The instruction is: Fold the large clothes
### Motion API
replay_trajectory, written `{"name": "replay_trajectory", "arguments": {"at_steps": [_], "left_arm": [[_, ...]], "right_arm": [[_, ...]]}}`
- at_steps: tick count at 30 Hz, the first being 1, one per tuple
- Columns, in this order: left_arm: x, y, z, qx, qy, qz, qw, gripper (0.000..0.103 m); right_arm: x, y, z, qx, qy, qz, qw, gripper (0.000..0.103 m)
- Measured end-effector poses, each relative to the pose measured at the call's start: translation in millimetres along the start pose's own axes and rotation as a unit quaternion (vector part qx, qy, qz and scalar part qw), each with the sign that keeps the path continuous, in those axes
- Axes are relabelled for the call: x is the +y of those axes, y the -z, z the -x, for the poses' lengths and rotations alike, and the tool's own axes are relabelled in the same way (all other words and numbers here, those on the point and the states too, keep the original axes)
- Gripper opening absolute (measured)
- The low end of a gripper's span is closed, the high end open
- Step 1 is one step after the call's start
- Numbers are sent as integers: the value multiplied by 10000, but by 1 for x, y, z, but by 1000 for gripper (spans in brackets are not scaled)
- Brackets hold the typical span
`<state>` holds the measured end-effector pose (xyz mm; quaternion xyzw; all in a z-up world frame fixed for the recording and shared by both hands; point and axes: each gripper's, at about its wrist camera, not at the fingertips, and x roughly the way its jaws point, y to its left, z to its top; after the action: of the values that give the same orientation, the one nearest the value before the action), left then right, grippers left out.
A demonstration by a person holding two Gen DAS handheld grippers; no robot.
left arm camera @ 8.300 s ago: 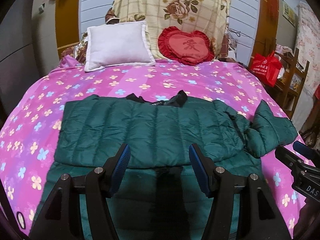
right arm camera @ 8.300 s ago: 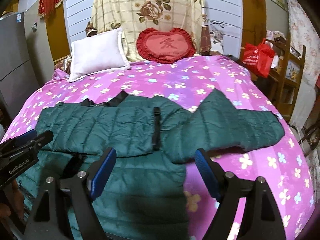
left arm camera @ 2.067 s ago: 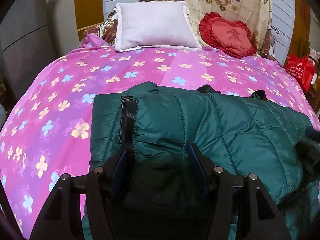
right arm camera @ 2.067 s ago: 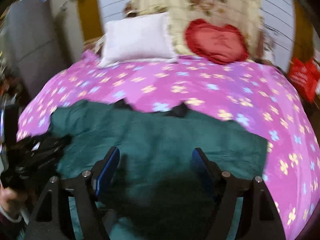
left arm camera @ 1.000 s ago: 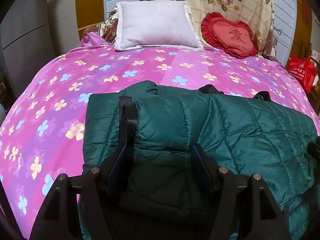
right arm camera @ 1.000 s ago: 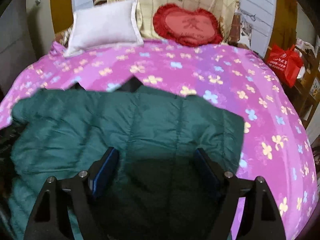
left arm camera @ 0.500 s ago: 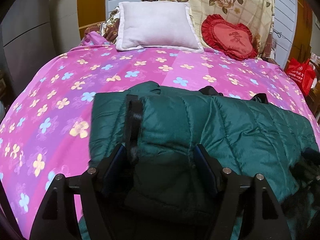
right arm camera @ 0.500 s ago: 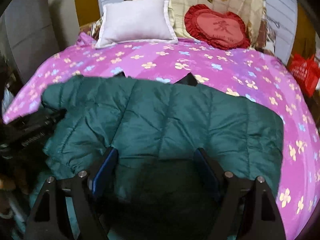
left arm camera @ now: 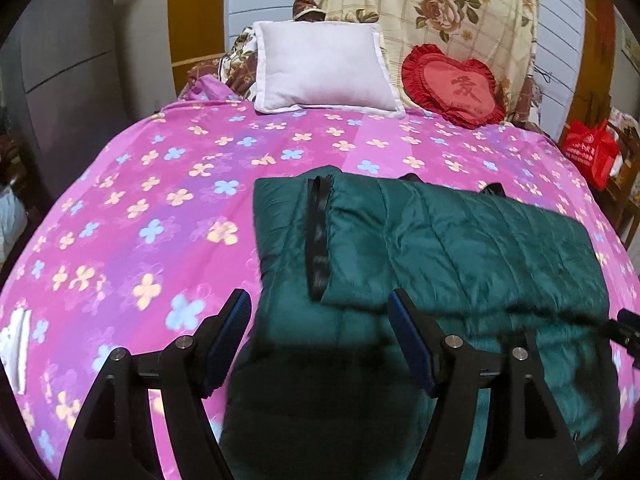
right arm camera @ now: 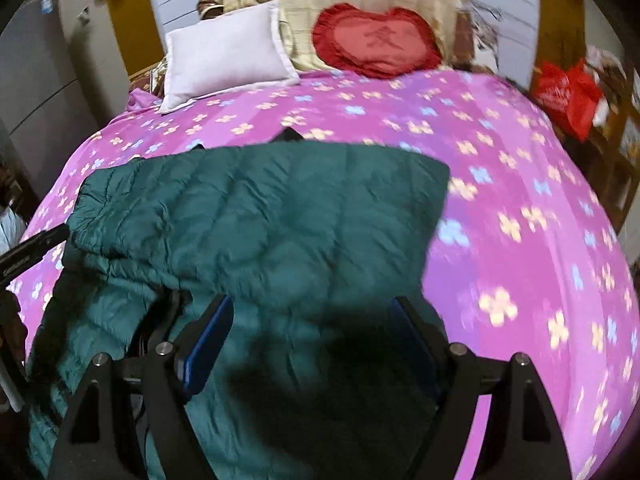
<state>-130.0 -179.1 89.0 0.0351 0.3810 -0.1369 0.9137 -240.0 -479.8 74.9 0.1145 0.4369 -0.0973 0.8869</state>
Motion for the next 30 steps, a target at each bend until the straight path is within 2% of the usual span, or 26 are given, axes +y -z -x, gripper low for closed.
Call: {"name": "replay_trajectory", "arguments": {"at_steps": [15, 30], "left_arm": [[3, 37, 50, -39, 46, -187, 9998, 53], [7, 61, 62, 54, 3, -129, 9999, 53]], "right_arm": [[-1, 52, 34, 105, 124, 43, 9999, 83], [3, 81, 45, 155, 137, -37, 9998, 86]]}}
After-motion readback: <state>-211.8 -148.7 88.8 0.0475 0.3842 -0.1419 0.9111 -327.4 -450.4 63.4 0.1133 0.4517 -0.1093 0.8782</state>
